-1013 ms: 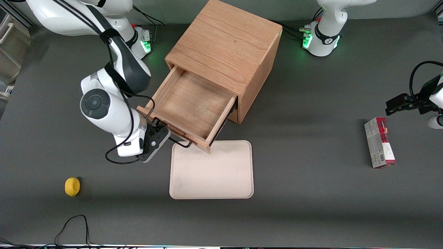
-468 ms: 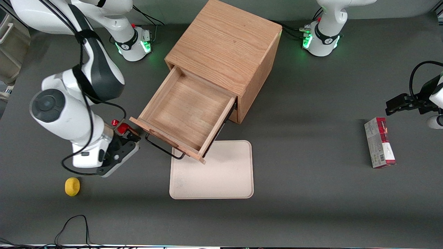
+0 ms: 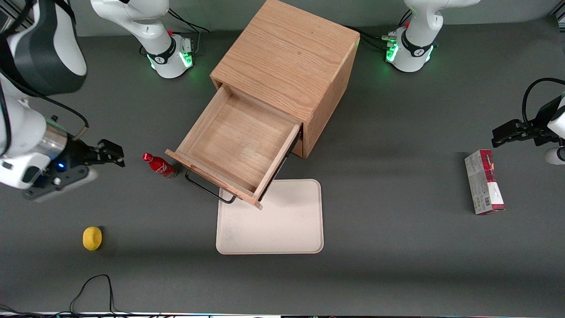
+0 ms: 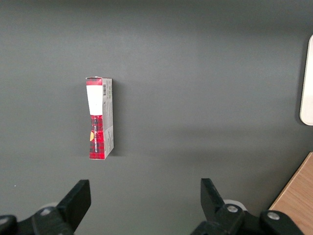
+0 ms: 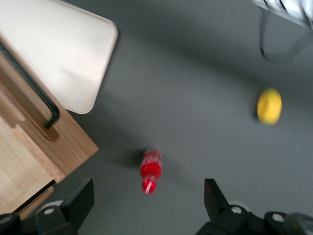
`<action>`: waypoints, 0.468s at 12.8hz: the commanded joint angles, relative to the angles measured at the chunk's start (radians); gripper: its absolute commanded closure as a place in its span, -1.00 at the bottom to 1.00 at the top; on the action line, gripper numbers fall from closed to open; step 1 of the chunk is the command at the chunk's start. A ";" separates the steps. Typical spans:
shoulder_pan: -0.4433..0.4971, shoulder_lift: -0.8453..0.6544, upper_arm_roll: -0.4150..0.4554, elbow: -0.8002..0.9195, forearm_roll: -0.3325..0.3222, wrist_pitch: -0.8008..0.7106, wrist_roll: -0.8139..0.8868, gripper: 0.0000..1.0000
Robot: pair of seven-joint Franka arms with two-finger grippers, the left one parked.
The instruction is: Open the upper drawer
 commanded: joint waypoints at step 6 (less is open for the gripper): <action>0.007 -0.462 -0.072 -0.526 0.050 0.107 0.123 -1.00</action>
